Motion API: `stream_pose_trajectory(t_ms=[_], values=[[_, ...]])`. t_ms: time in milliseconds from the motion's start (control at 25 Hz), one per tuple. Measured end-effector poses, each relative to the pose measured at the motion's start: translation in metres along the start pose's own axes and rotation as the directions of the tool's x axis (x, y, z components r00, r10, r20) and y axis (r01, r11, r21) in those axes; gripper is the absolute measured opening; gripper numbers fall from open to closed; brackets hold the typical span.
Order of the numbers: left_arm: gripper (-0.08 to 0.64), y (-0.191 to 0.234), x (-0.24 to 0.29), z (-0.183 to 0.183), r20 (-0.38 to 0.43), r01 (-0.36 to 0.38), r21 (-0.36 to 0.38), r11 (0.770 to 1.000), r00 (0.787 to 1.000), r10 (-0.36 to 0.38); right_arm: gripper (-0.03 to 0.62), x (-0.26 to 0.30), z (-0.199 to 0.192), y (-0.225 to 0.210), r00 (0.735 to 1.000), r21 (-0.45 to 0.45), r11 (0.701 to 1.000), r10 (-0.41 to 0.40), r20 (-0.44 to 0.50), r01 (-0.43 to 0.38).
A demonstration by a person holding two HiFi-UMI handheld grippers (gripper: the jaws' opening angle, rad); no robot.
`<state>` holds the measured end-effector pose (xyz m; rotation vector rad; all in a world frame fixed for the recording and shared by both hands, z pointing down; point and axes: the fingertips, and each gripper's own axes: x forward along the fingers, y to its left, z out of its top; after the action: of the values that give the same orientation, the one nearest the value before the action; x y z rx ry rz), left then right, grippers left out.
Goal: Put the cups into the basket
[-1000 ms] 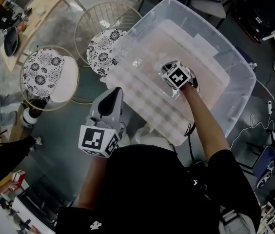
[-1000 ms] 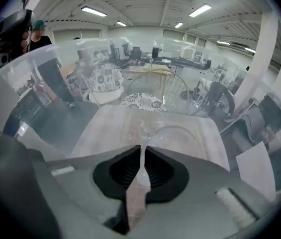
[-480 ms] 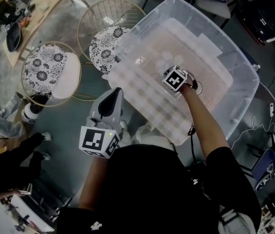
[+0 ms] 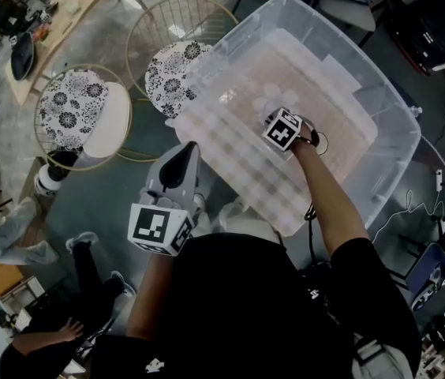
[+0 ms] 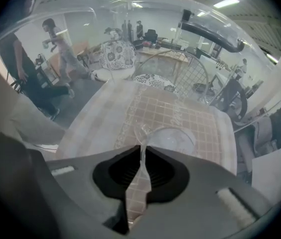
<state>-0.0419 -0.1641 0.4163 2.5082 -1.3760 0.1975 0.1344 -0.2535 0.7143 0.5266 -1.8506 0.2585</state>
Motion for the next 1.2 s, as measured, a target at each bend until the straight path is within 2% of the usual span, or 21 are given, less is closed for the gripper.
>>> stream_pose_trajectory(t_ms=[240, 480, 720, 960, 1200], values=[[0.006, 0.001, 0.0, 0.004, 0.009, 0.003, 0.007, 1.0, 1.0, -0.004, 0.034, 0.0, -0.001, 0.008, 0.999, -0.022, 0.999, 0.032, -0.009, -0.032], [0.006, 0.0, 0.002, 0.006, 0.02, 0.02, 0.003, 1.0, 1.0, -0.02, 0.086, -0.013, 0.003, 0.005, 0.999, -0.012, 0.999, 0.031, 0.011, -0.031], [0.006, -0.004, 0.005, 0.011, 0.032, 0.06, 0.005, 0.998, 0.998, -0.061, 0.076, -0.046, 0.01, 0.0, 0.994, 0.086, 0.996, -0.004, 0.111, -0.006], [0.006, -0.009, 0.002, 0.018, 0.049, 0.109, 0.011, 0.994, 0.993, -0.109, 0.025, -0.101, 0.031, -0.005, 0.967, 0.128, 0.989, -0.101, 0.235, 0.072], [0.006, -0.013, -0.001, 0.022, 0.065, 0.167, 0.013, 0.986, 0.984, -0.168, 0.005, -0.16, 0.057, -0.002, 0.912, 0.183, 0.97, -0.218, 0.348, 0.162]])
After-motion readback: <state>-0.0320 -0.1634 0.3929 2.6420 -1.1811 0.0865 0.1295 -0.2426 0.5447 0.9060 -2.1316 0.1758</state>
